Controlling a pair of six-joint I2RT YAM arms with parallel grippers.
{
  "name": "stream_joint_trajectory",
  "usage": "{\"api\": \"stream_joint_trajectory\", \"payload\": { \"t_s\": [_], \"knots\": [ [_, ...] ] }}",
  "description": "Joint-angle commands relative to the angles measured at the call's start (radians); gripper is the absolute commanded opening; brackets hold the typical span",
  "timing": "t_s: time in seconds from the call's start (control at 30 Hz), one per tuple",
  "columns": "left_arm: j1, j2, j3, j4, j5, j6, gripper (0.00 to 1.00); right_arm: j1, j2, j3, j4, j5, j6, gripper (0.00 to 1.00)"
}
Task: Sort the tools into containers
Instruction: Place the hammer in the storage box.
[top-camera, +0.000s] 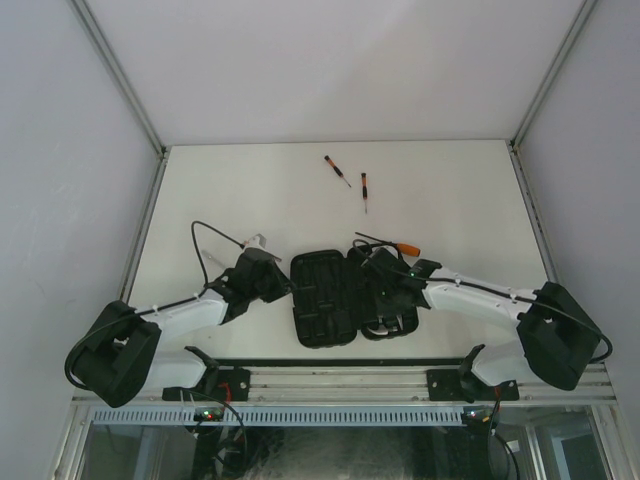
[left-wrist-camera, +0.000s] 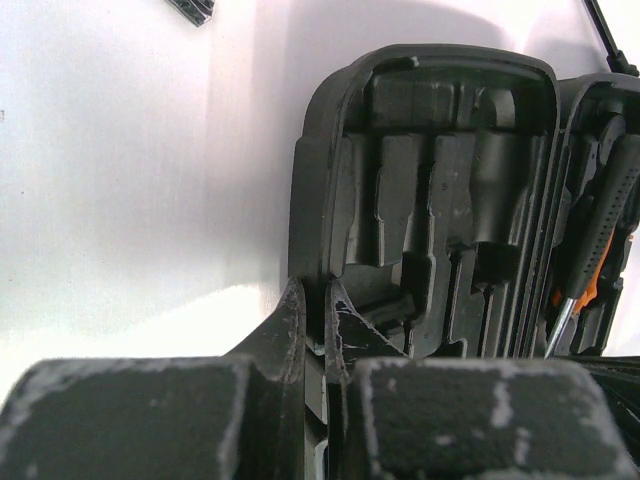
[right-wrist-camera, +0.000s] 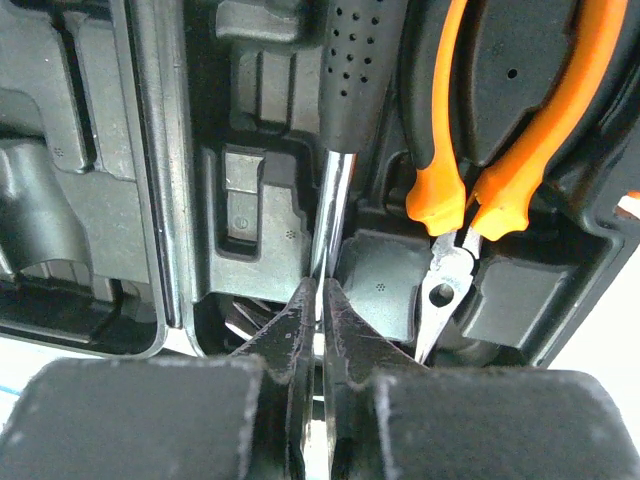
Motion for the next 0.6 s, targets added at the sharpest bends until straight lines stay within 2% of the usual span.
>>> {"api": "stream_joint_trajectory", "payload": {
  "t_s": [0.0, 0.33, 0.57],
  "knots": [
    [0.006, -0.021, 0.007, -0.001, 0.020, 0.001, 0.00, 0.025, 0.101, -0.015, 0.013, -0.037, -0.002, 0.00],
    [0.003, -0.036, -0.006, -0.002, 0.019, 0.005, 0.00, 0.046, 0.203, -0.015, 0.034, -0.086, -0.007, 0.00],
    [0.004, -0.068, -0.006, -0.032, -0.007, 0.010, 0.00, 0.058, 0.034, 0.028, -0.004, 0.005, -0.004, 0.02]
  ]
}}
